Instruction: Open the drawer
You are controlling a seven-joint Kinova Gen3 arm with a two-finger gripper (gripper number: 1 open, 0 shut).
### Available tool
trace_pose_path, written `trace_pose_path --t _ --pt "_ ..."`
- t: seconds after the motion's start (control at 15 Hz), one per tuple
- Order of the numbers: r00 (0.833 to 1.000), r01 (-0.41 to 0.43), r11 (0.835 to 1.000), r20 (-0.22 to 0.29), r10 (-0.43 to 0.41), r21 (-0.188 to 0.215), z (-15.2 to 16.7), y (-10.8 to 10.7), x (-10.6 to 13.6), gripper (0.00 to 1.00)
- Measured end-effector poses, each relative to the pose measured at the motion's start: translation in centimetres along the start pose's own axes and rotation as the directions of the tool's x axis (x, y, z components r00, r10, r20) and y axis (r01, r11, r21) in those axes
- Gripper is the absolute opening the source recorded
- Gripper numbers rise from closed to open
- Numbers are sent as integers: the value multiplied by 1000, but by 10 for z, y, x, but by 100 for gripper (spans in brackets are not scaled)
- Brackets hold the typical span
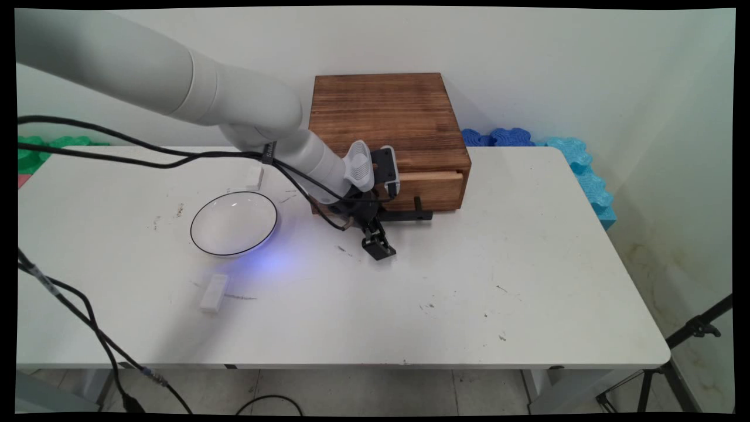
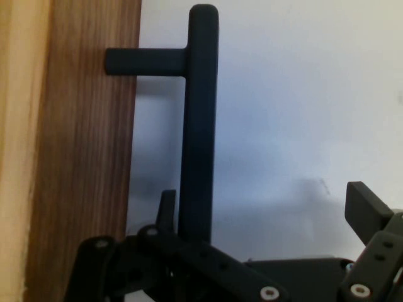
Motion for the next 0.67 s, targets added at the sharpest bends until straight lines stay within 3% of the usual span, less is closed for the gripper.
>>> trace_pose_path --t 0.67 --pt "1000 -23 999 -5 23 -45 -7 32 -3 100"
